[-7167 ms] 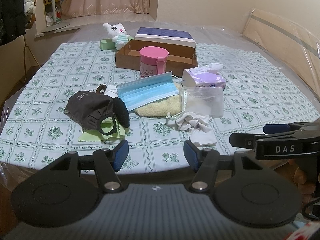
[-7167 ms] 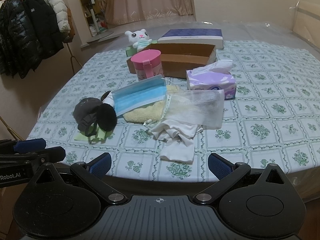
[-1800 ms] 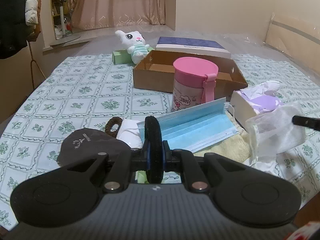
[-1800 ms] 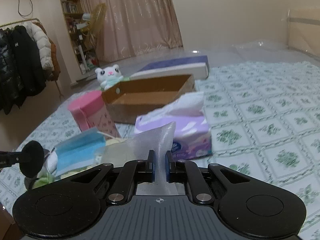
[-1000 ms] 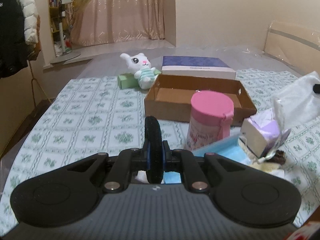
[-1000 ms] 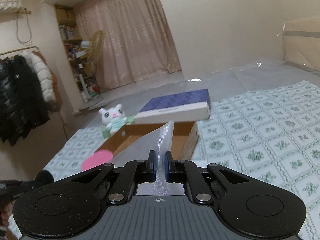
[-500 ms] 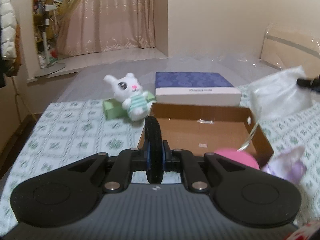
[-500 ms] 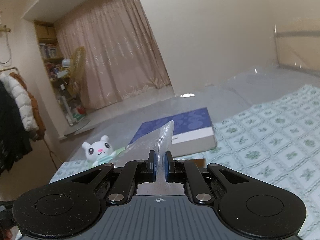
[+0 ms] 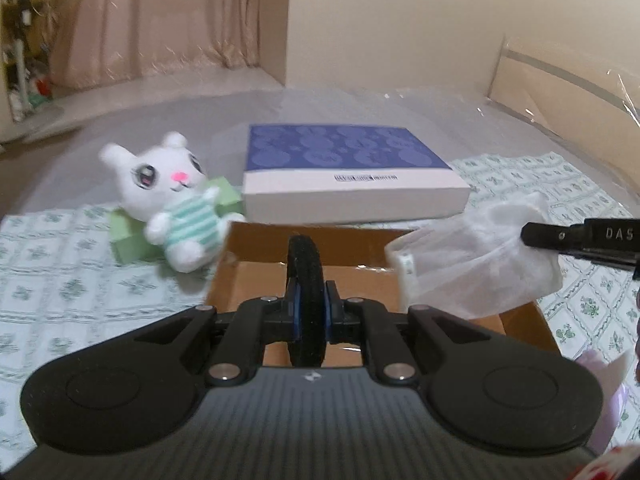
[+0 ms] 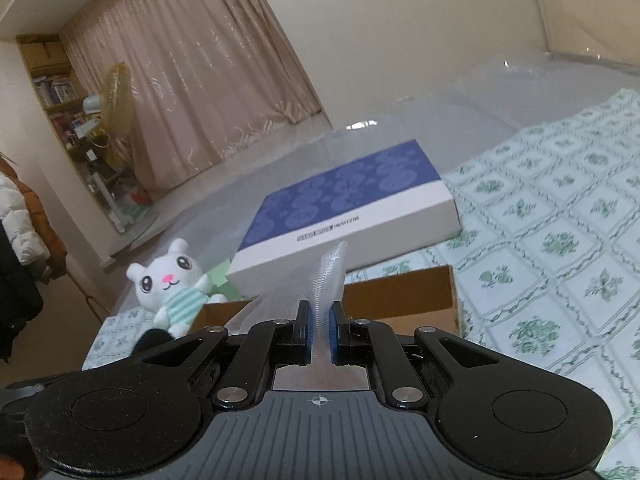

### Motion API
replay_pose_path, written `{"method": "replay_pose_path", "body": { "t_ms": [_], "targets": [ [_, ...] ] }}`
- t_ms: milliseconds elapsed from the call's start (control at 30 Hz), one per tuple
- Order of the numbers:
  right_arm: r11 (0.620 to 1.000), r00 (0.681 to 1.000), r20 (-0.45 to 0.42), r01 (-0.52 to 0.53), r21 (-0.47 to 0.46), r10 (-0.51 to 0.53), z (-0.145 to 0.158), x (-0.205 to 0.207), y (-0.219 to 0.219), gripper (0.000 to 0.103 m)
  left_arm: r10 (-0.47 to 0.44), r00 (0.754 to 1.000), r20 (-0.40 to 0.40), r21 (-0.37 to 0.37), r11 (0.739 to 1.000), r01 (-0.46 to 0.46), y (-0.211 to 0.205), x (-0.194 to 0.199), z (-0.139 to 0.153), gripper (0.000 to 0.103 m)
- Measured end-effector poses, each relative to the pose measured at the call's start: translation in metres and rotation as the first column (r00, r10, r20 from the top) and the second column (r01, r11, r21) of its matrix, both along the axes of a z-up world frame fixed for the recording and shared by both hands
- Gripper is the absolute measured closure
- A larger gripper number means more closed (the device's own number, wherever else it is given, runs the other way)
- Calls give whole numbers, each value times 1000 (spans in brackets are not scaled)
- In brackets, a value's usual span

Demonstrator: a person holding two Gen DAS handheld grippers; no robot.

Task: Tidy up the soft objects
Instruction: 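Lift the clear plastic bag with the right tool over the cardboard box, then open the right tool to drop the bag into the box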

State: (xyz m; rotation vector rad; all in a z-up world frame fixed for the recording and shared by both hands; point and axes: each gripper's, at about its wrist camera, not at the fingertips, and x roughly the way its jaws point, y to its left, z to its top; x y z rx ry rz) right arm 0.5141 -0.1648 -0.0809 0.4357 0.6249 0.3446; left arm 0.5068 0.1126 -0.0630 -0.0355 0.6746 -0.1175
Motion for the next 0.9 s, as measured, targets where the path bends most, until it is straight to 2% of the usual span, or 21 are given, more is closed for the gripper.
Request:
{"method": "replay_pose_path", "body": {
  "t_ms": [200, 233, 300, 333, 367, 433, 533, 700, 900],
  "targets": [
    [1000, 999, -54, -3, 26, 5, -19, 13, 2, 94, -34, 998, -45, -9, 999, 34, -9, 27, -22, 92],
    [999, 998, -61, -14, 35, 16, -22, 15, 2, 94, -48, 998, -51, -23, 999, 47, -10, 29, -24, 90],
    [998, 994, -92, -57, -3, 56, -27, 20, 8, 90, -61, 996, -64, -29, 998, 59, -12, 32, -28, 76],
    [996, 991, -113, -81, -46, 75, -29, 22, 13, 77, -59, 996, -68, -18, 998, 58, -13, 32, -31, 69],
    [991, 988, -127, -97, -91, 85, -33, 23, 18, 57, -55, 996, -71, -3, 998, 55, -14, 33, -32, 68],
    [983, 988, -109, -121, -137, 106, -37, 20, 23, 49, -53, 996, -78, 18, 998, 55, -14, 31, -33, 68],
    [969, 987, -101, -146, -198, 128, -39, 12, 30, 47, -41, 995, -88, 32, 999, 44, -10, 27, -34, 68],
    [968, 985, -103, -157, -195, 139, -36, 3, 30, 45, -13, 995, -96, 34, 999, 16, -2, 17, -30, 68],
    [970, 985, -87, -160, -182, 146, -17, -11, 27, 44, 17, 996, -87, 29, 999, -15, 5, -3, -17, 68]
  ]
}}
